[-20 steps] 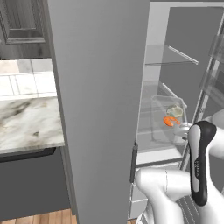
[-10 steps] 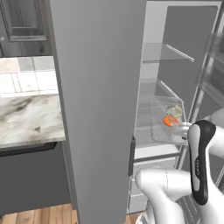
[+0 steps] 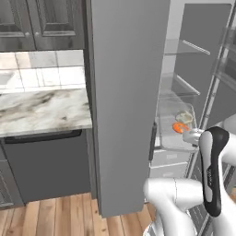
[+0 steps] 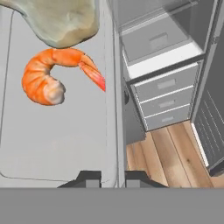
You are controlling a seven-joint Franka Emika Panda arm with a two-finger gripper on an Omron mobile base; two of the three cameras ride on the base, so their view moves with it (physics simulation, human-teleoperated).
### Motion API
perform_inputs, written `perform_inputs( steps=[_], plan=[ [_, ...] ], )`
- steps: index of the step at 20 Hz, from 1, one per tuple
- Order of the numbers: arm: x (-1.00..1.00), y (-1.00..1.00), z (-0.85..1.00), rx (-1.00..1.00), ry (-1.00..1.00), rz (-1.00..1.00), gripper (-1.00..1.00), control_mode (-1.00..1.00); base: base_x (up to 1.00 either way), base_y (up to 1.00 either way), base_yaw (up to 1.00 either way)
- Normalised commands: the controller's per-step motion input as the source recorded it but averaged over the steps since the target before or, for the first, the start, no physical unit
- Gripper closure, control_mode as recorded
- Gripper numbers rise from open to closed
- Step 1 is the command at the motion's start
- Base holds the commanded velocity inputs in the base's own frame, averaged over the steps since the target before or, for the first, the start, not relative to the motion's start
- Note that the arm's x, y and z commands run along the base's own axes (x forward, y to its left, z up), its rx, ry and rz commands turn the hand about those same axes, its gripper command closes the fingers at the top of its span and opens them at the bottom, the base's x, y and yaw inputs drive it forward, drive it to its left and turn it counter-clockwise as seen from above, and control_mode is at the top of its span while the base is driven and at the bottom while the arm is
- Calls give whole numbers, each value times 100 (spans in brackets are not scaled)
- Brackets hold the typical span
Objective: Place the tupperware containing the shrimp and garlic meal in the microwave. Close the microwave door and press the start button to reheat the meal.
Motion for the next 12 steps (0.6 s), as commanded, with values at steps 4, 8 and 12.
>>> perform_inputs(
  steps=[4, 8, 12],
  plan=[
    [0, 0, 0, 0, 0, 0, 100, 100, -39, 45, -15],
    [0, 0, 0, 0, 0, 0, 100, 100, -33, 0, -44],
    [0, 0, 0, 0, 0, 0, 100, 100, -35, -13, -59]
  ],
)
